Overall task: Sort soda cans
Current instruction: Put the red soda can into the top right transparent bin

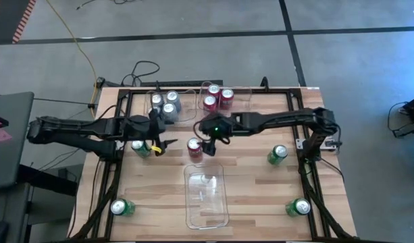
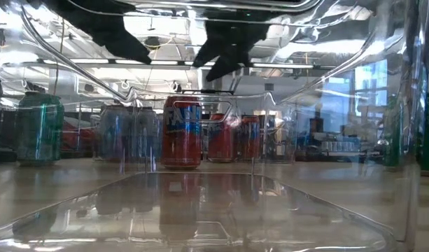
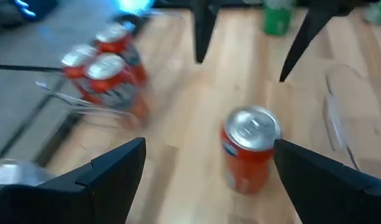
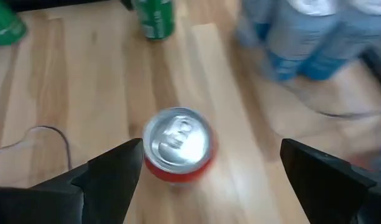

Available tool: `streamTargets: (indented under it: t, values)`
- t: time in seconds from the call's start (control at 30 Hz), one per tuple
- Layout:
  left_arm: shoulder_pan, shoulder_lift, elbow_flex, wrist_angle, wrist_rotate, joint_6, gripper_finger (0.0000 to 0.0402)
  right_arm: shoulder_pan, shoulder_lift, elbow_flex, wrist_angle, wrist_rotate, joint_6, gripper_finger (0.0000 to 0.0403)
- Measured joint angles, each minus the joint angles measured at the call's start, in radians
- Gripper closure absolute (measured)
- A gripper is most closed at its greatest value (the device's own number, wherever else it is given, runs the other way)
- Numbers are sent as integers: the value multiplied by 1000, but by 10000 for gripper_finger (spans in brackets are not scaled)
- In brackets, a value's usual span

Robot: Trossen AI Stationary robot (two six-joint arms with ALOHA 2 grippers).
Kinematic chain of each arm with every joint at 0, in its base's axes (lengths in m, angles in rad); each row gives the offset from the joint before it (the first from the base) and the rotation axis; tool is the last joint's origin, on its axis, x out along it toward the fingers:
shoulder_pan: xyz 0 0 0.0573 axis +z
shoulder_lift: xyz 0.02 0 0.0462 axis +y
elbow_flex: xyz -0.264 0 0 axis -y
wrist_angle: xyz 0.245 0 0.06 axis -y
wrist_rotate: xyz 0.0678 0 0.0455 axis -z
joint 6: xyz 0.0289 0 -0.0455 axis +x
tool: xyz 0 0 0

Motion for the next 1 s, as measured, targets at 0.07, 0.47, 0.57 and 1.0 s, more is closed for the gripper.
streamTargets:
  t: [0.07,0.47,0.57,1.0]
  values:
    - [0,23,0,-17,21,12,56,1,31,0,32,-28,-9,7]
    - [0,151,0,-9,13,132,56,-15,87,0,106,-75,-67,3]
    - [0,162,0,12,11,145,56,-6,87,0,109,-99,-69,3]
    - [0,167,0,54,-42,152,56,-15,162,1,125,-103,-43,3]
